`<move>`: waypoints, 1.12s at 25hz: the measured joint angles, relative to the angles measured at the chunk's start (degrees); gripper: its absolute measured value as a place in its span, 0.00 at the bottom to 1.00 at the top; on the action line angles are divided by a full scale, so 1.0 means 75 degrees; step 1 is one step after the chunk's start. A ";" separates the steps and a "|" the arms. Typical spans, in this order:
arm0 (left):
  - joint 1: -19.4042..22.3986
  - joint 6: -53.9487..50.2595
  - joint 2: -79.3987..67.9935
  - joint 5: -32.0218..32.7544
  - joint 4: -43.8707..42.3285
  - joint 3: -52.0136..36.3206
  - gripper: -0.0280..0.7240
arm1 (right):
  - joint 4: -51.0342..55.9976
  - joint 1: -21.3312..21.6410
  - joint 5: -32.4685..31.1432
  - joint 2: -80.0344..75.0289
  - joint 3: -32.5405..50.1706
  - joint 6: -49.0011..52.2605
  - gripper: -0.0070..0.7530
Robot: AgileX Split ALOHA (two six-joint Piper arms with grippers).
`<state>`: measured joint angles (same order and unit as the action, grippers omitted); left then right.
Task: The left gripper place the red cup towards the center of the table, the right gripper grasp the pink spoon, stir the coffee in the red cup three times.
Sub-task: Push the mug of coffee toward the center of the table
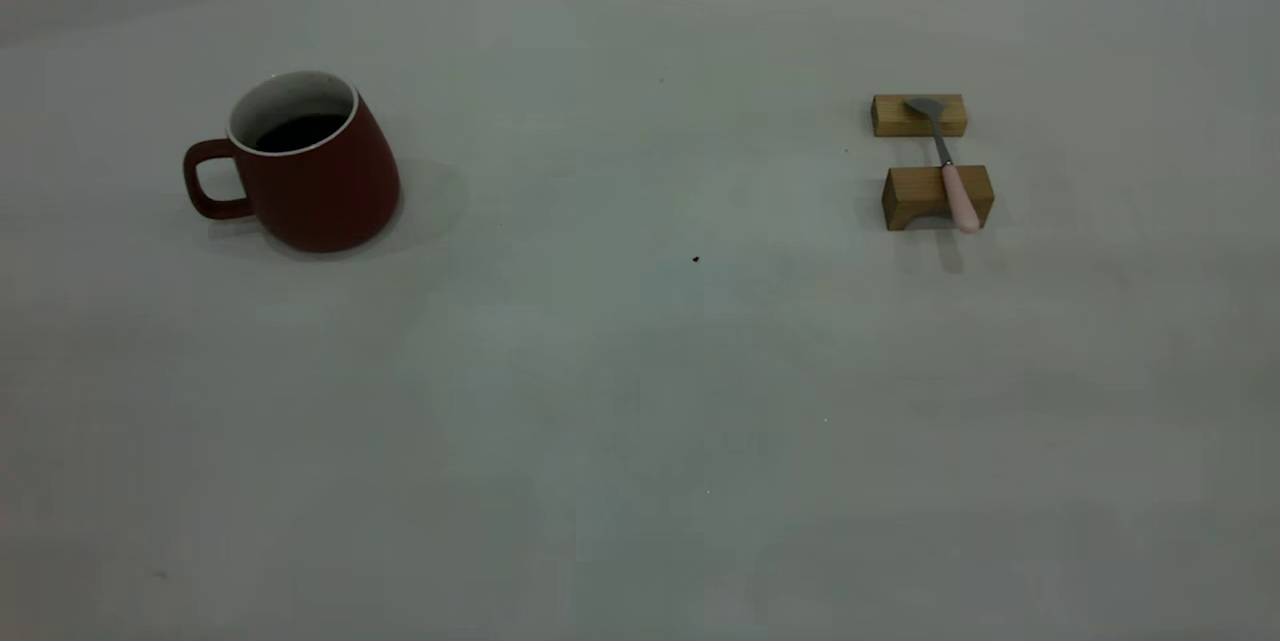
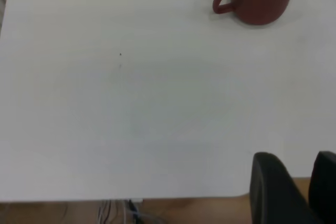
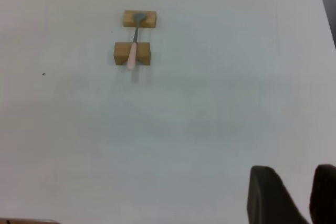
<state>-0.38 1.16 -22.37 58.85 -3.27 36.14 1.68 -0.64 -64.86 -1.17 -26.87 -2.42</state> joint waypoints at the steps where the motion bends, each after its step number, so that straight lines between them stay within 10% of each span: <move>1: 0.0000 0.0127 -0.0377 -0.0242 0.0000 0.0128 0.36 | 0.0000 0.0000 0.0000 0.0000 0.0000 0.0000 0.32; 6: 0.0000 0.1693 -0.2225 -0.1223 0.0175 0.0561 0.46 | 0.0000 0.0000 0.0000 0.0000 0.0000 0.0000 0.32; 13: 0.0000 0.2997 -0.5138 -0.2423 0.0346 0.0748 0.92 | 0.0000 0.0000 0.0000 0.0000 0.0000 0.0000 0.32; 28: -0.0265 0.4924 -1.0437 -0.3459 0.0224 0.2770 0.85 | 0.0000 0.0000 0.0000 0.0000 0.0000 0.0000 0.32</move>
<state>-2.37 38.09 -100.64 32.91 -1.59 56.92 1.68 -0.64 -64.86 -1.17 -26.87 -2.42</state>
